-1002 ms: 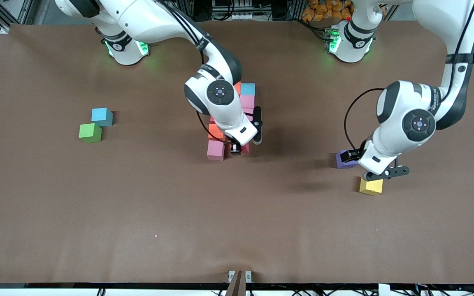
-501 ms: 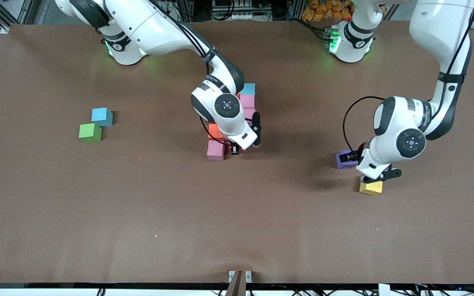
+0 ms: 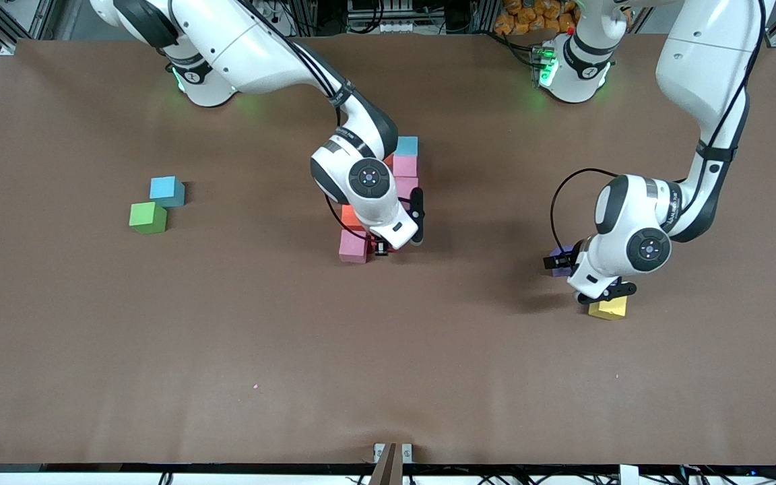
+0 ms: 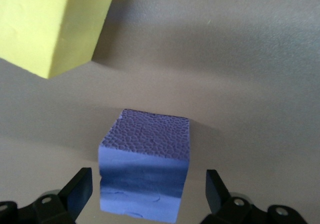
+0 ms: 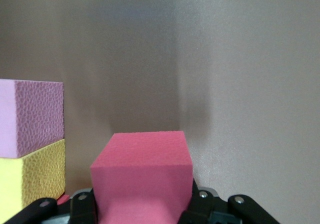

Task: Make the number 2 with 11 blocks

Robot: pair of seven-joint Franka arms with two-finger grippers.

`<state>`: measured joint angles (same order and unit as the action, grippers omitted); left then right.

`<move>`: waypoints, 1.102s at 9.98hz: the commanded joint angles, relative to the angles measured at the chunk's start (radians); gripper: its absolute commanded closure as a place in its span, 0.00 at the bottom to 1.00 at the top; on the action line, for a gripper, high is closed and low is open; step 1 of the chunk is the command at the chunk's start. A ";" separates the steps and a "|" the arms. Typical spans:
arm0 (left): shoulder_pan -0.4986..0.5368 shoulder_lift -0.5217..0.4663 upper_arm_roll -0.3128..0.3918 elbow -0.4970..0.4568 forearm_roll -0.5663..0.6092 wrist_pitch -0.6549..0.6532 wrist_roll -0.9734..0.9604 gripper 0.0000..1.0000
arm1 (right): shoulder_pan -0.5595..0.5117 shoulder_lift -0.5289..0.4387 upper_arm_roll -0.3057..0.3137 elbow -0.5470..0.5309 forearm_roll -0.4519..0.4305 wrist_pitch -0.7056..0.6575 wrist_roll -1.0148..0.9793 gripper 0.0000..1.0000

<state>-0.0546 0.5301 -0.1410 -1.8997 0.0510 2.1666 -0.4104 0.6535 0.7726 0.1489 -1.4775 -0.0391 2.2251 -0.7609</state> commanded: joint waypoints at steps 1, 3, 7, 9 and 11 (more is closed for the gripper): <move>0.005 0.016 -0.006 0.010 -0.005 0.002 0.022 0.00 | -0.028 0.011 0.008 0.008 0.016 0.011 -0.011 0.72; 0.007 0.018 -0.008 0.010 -0.003 0.002 0.022 0.03 | -0.031 0.022 0.008 0.008 0.013 0.059 -0.012 0.72; 0.009 0.016 -0.006 0.030 -0.005 -0.002 0.021 0.58 | -0.020 0.036 -0.011 0.009 0.005 0.053 -0.023 0.71; 0.002 0.016 -0.009 0.056 -0.017 -0.013 -0.011 0.61 | -0.012 0.036 -0.014 0.008 0.005 0.050 -0.015 0.71; -0.005 0.014 -0.021 0.064 -0.016 -0.016 -0.094 0.61 | -0.011 0.036 -0.014 0.008 0.005 0.050 -0.011 0.70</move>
<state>-0.0555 0.5432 -0.1493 -1.8540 0.0506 2.1655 -0.4507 0.6355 0.8032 0.1422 -1.4779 -0.0397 2.2781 -0.7680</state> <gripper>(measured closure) 0.423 0.419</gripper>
